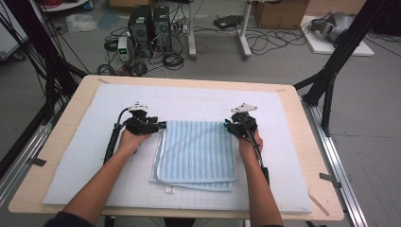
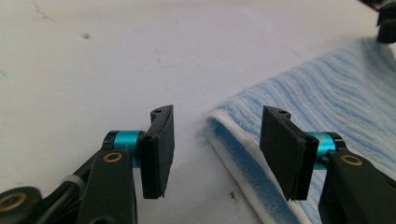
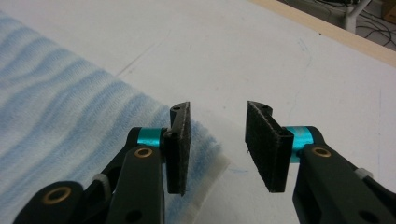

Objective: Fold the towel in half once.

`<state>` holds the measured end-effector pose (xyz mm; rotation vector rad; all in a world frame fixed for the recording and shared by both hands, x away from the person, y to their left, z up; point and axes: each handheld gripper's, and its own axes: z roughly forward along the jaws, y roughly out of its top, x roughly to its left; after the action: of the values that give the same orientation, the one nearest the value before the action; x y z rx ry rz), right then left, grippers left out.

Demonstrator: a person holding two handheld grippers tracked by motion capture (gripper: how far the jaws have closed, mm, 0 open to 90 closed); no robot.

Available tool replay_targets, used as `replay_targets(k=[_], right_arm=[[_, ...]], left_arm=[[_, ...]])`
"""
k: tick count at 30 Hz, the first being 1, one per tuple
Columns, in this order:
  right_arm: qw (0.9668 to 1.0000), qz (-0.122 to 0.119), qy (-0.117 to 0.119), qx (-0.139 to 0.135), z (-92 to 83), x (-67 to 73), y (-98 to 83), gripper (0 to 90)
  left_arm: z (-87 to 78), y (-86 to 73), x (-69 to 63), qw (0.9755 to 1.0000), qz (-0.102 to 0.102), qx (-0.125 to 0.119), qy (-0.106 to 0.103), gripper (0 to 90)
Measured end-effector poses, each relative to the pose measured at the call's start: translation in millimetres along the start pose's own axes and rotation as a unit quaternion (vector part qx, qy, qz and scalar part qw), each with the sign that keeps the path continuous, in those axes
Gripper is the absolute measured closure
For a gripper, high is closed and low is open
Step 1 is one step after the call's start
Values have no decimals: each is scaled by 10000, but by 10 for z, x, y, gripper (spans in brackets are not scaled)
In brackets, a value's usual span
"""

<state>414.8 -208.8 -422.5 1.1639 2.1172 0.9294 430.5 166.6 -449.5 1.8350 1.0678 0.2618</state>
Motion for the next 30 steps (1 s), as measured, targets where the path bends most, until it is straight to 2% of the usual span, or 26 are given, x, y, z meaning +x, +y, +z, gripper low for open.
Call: replay_targets(k=[2, 5, 6, 8, 11, 13, 16, 18, 20, 21, 22, 25, 28, 30], right_arm=[[10000, -6, -8, -34, -44, -2, -4, 596], [10000, 6, 8, -36, -89, 4, -21, 580], [10000, 8, 8, -52, -101, 10, -29, 580], [10000, 7, 21, -44, -111, 14, -46, 580], [10000, 21, 47, -59, -119, 33, -75, 582], [10000, 5, 81, -28, -121, 54, -91, 585], [9999, -12, 106, -20, -129, 85, -113, 585], [9999, -7, 154, 30, -145, 103, -111, 582], [9999, -23, 148, 10, -166, 115, -104, 577], [9998, -18, 175, 7, -180, 121, -100, 577], [9998, 10, 200, 28, -194, 130, -97, 577], [9986, 140, 446, 263, -194, 147, -115, 568], [9954, 282, 697, 596, -146, 175, -152, 560], [9928, 319, 816, 815, -89, 203, -175, 586]], left_arm=[[61, 28, -54, 9998, 3, 121, -131, 505], [105, 37, -131, 9994, 133, 308, -123, 570], [112, 36, -148, 9990, 192, 366, -171, 664], [105, 42, -160, 9988, 332, 349, -94, 866], [76, 69, -128, 9994, 322, 148, 61, 881], [61, 80, -77, 9996, 244, 24, 163, 882], [71, 66, 10, 9995, 149, 6, 288, 884], [92, 46, 47, 9994, 63, 72, 331, 883], [82, 53, 50, 9991, 50, -8, 415, 867], [79, 57, 46, 9987, 35, -45, 501, 789], [73, 57, 52, 9988, -94, 6, 473, 679], [55, 33, 45, 9986, -316, 319, 284, 496], [21, 43, -3, 9981, -337, 506, 51, 451], [28, 39, -65, 9978, -108, 659, -8, 461]])
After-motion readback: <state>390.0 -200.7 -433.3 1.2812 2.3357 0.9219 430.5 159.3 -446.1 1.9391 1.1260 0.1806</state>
